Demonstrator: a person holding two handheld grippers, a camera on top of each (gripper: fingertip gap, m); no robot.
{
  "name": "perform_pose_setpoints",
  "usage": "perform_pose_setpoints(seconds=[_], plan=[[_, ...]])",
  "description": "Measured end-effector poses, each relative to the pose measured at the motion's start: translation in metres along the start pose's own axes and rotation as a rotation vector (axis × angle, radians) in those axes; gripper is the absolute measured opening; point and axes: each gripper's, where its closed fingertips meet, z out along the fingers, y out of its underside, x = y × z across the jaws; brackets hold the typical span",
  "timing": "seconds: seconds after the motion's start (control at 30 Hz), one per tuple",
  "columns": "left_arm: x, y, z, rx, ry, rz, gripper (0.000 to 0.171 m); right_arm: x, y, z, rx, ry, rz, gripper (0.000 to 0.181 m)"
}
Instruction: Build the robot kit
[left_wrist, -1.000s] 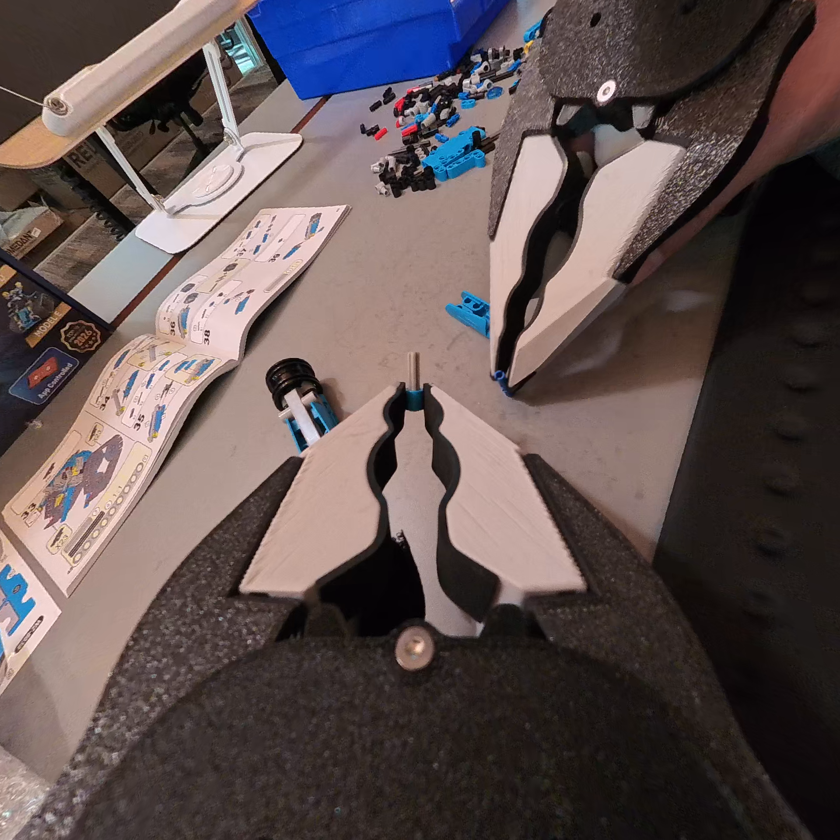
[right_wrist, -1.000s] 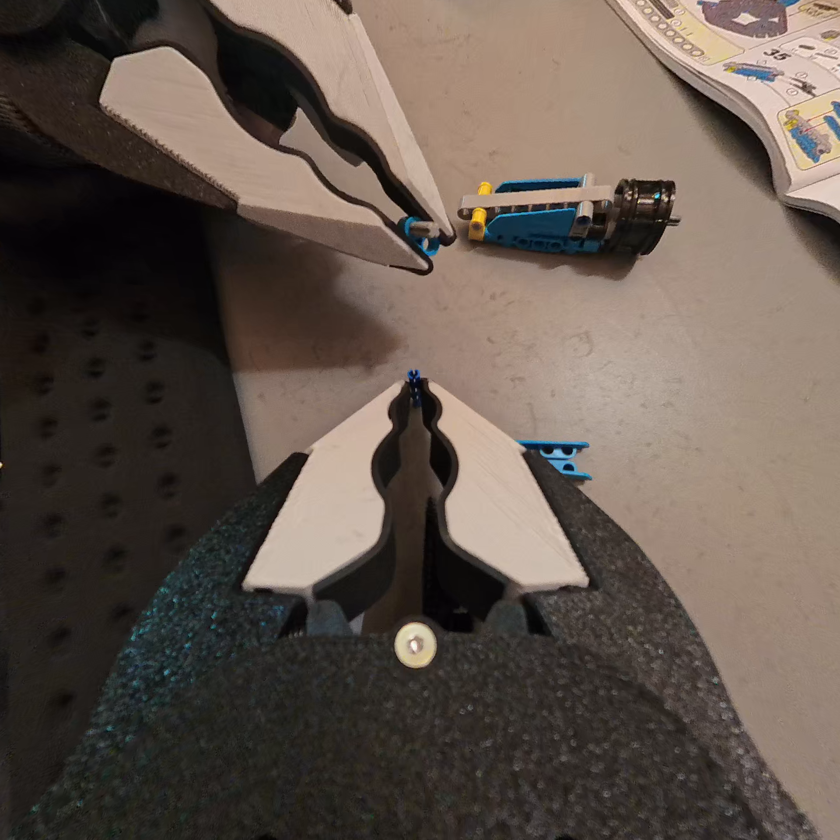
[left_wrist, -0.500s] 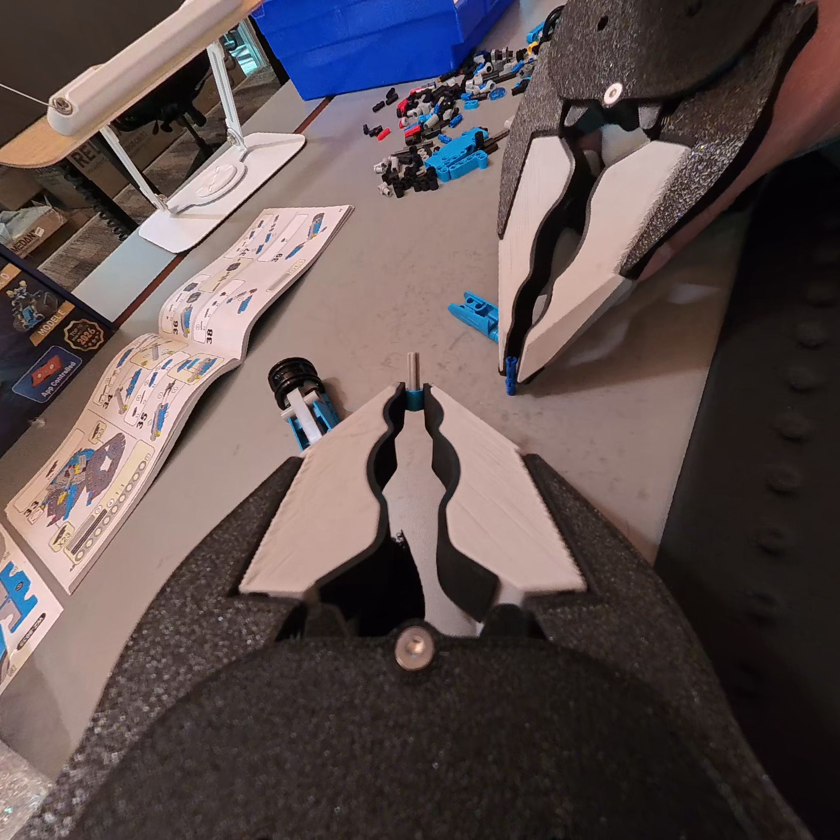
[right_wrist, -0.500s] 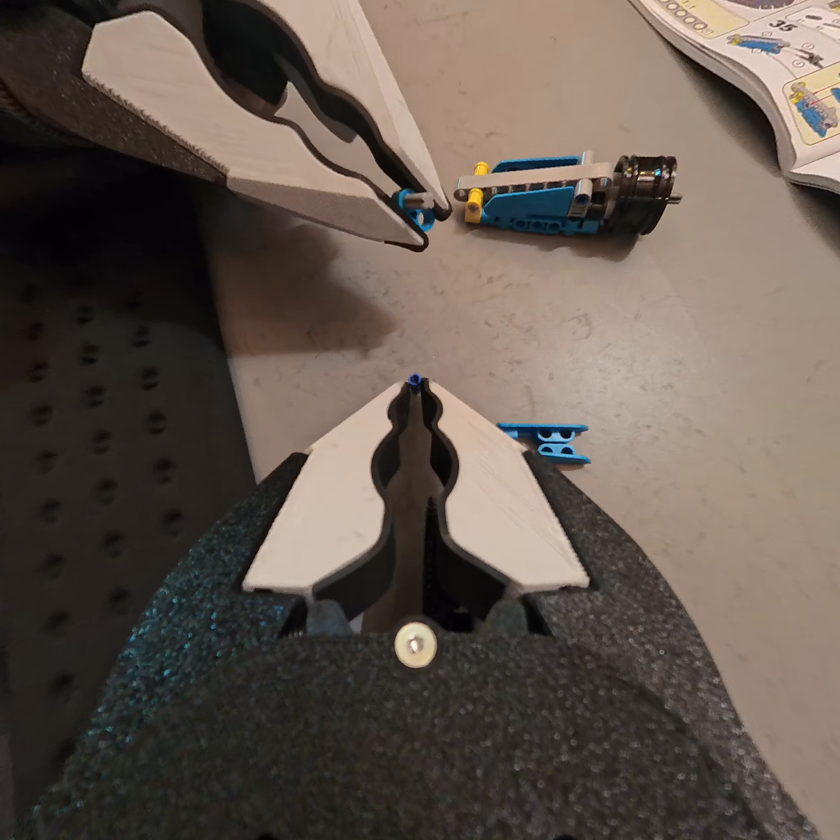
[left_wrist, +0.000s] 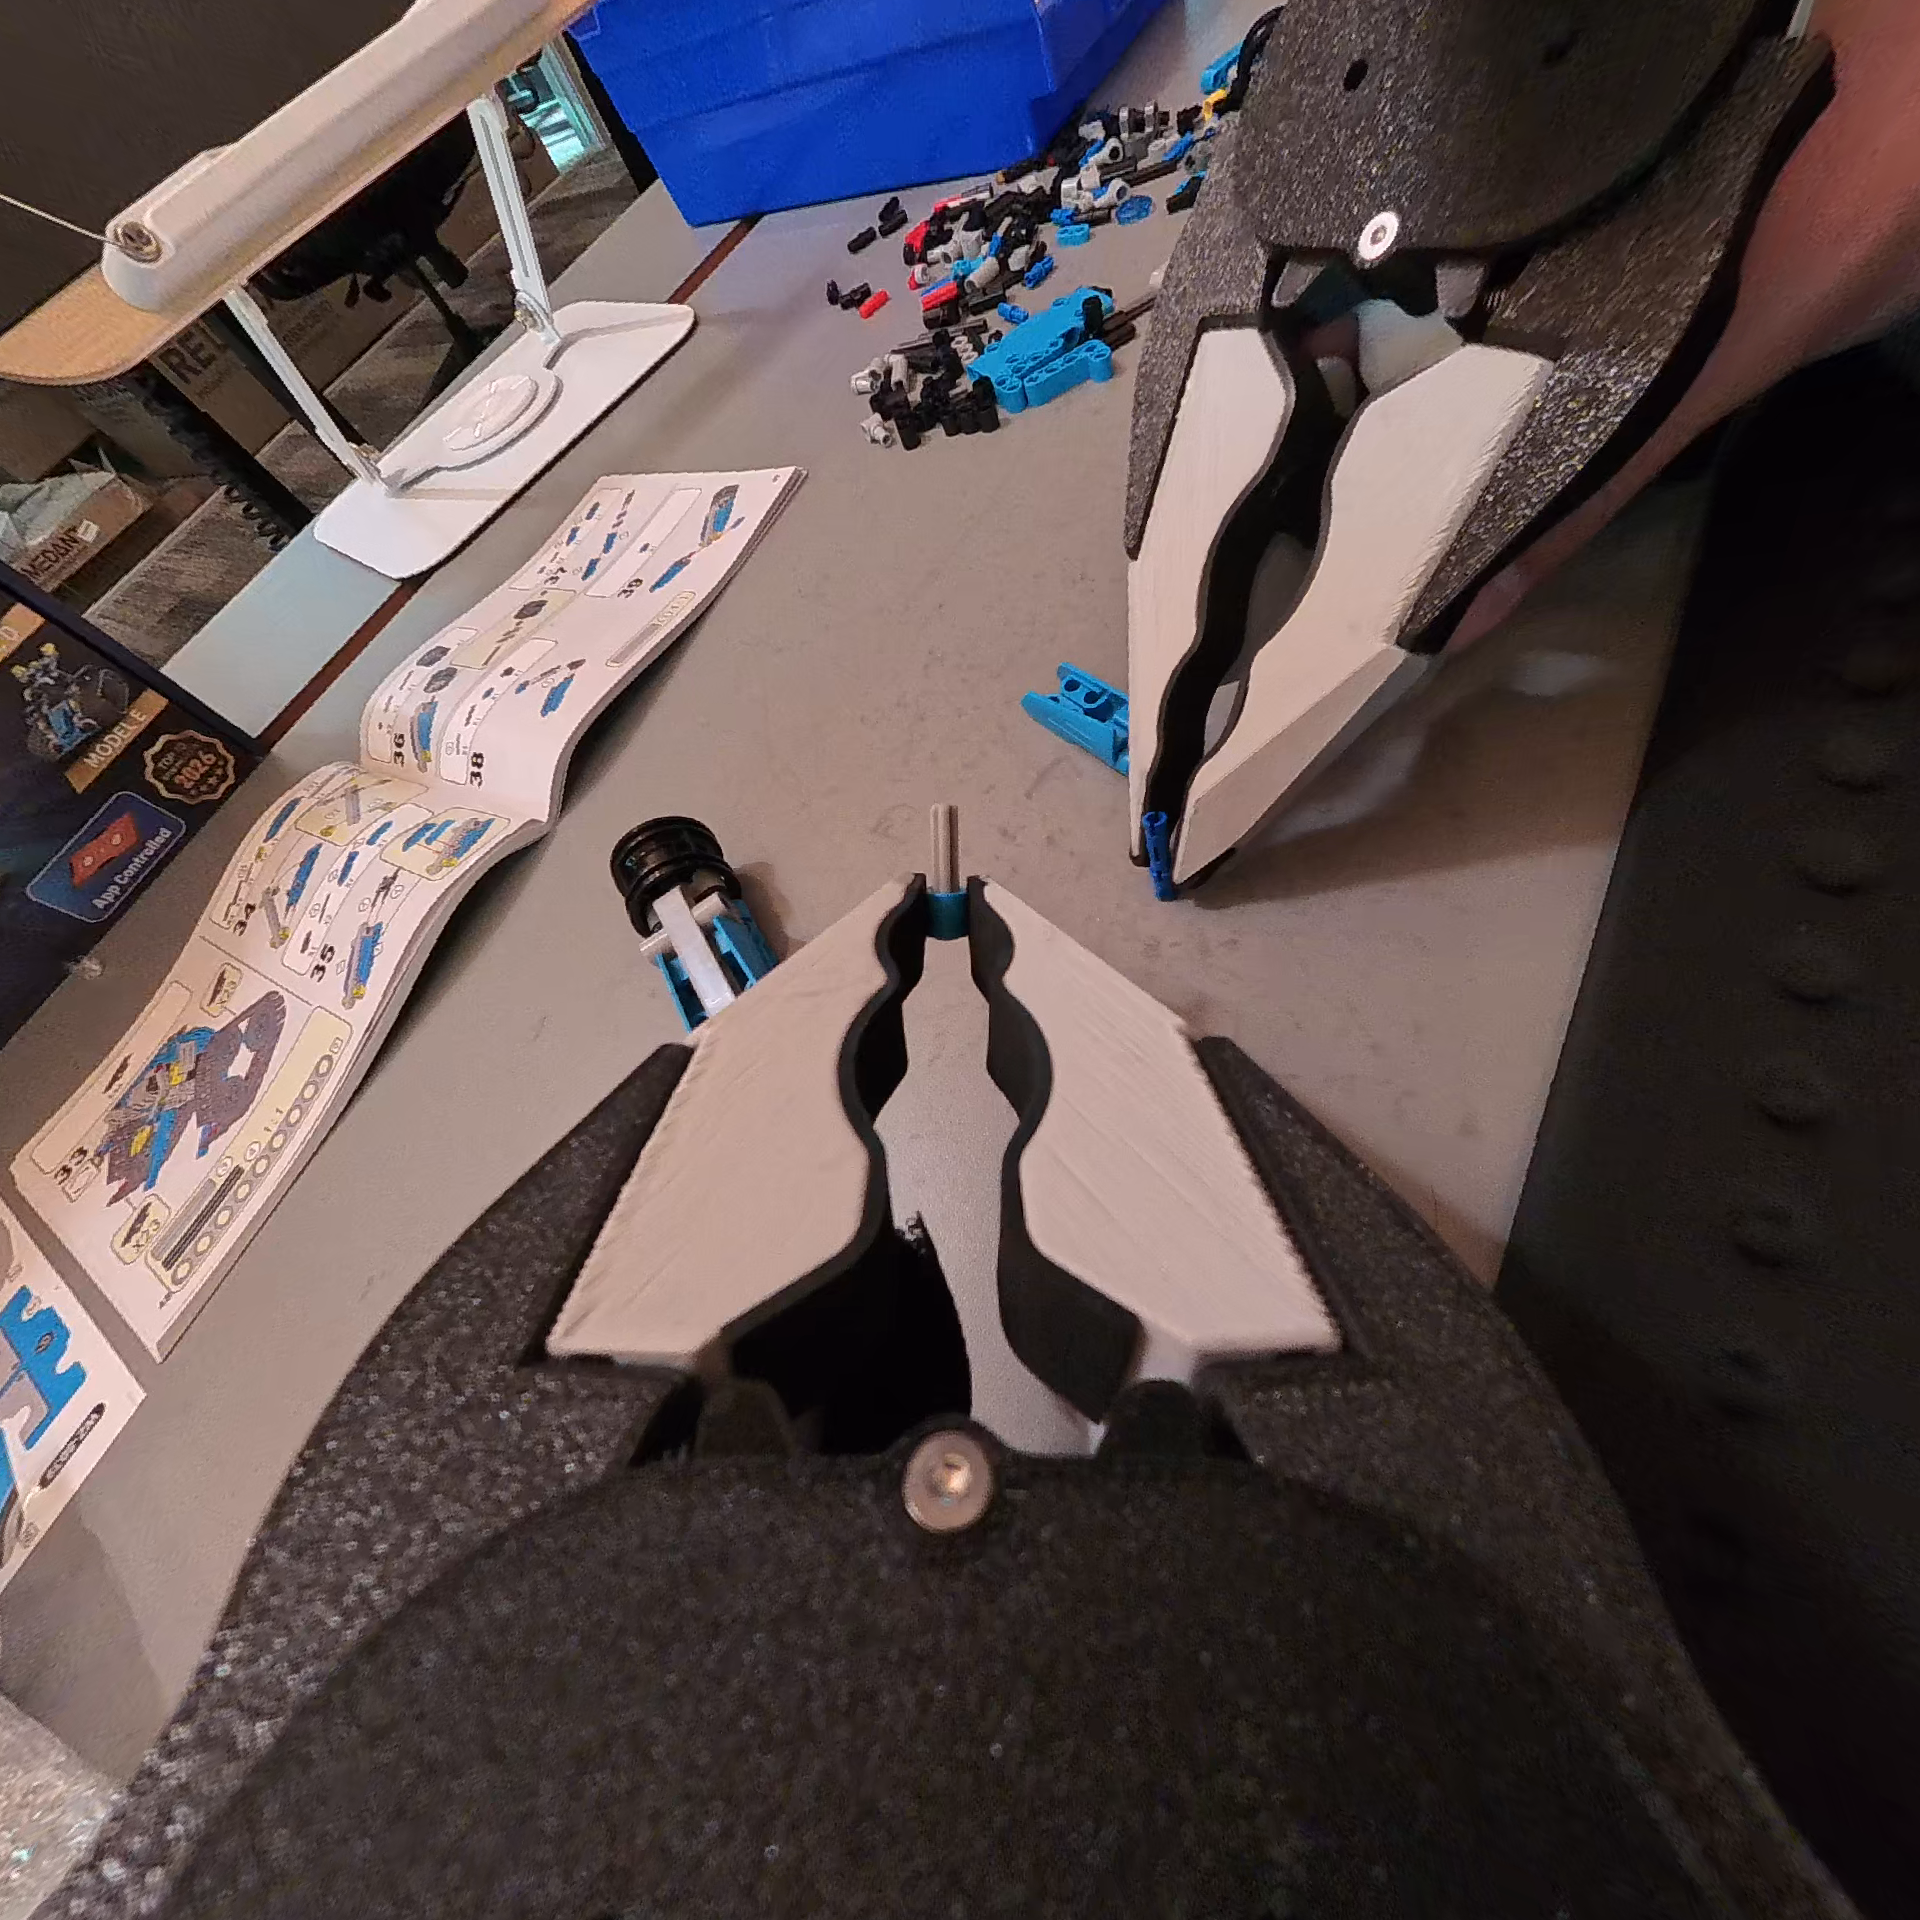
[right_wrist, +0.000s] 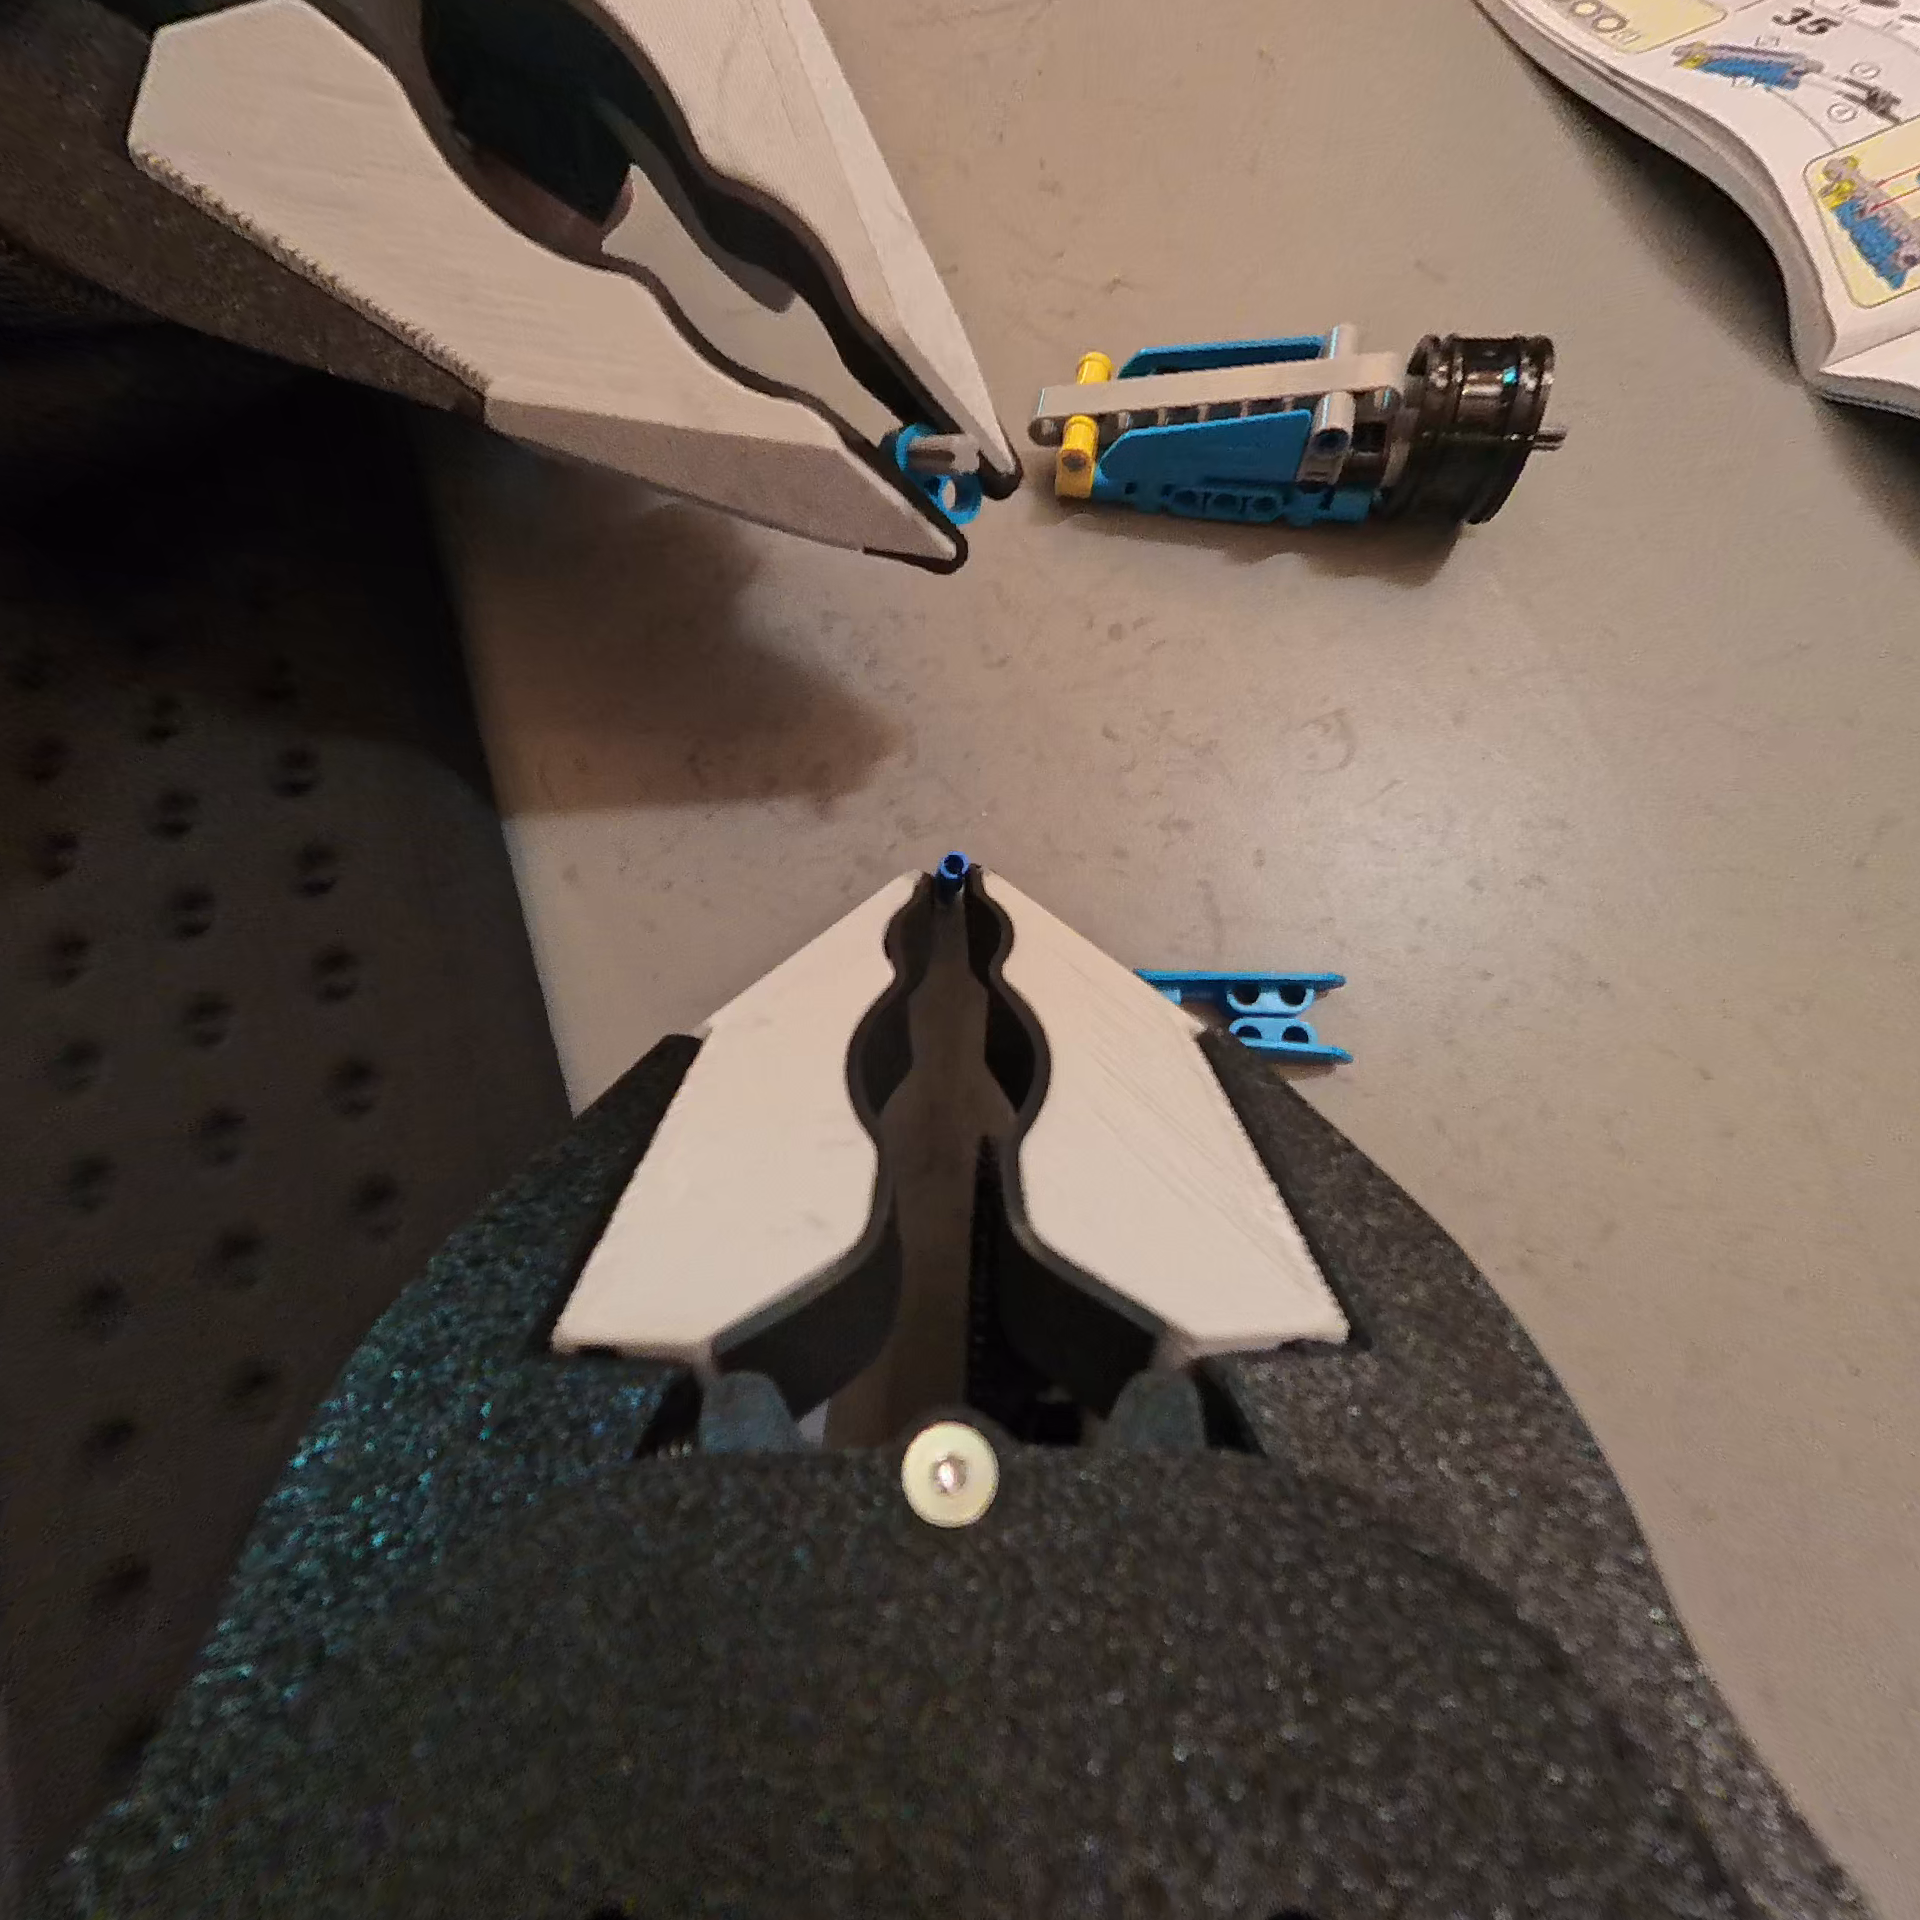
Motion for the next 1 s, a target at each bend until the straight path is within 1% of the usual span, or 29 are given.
perform_pose_setpoints(seconds=[0.23, 0.33, 0.4, 0.47, 0.57, 0.6, 0.67, 0.77, 1.0], plan=[[0.000, 0.000, 0.000, -0.001, 0.000, 0.003, 0.007, 0.001, -0.001, 0.000, 0.001, 0.001, 0.006, 0.005], [0.001, 0.000, 0.000, 0.002, 0.003, 0.001, 0.007, -0.001, -0.006, -0.002, 0.033, -0.011, 0.011, 0.005], [0.000, -0.003, -0.002, 0.024, 0.011, -0.017, 0.007, 0.002, -0.017, -0.009, 0.100, -0.006, 0.022, 0.005], [0.000, -0.011, -0.006, 0.076, 0.037, -0.070, 0.007, 0.001, -0.035, -0.023, 0.225, -0.036, 0.059, 0.005], [0.003, -0.034, -0.019, 0.231, 0.108, -0.136, 0.007, -0.005, -0.067, -0.049, 0.445, -0.106, 0.098, 0.004], [0.004, -0.042, -0.024, 0.281, 0.121, -0.139, 0.007, -0.005, -0.075, -0.055, 0.497, -0.101, 0.093, 0.004], [0.006, -0.050, -0.030, 0.329, 0.131, -0.138, 0.006, -0.012, -0.084, -0.062, 0.545, -0.129, 0.078, 0.004], [0.010, -0.053, -0.032, 0.347, 0.148, -0.123, 0.006, -0.018, -0.086, -0.060, 0.546, -0.180, 0.094, 0.004], [0.016, -0.052, -0.030, 0.324, 0.138, -0.049, 0.006, -0.021, -0.082, -0.054, 0.513, -0.243, 0.143, 0.004]])
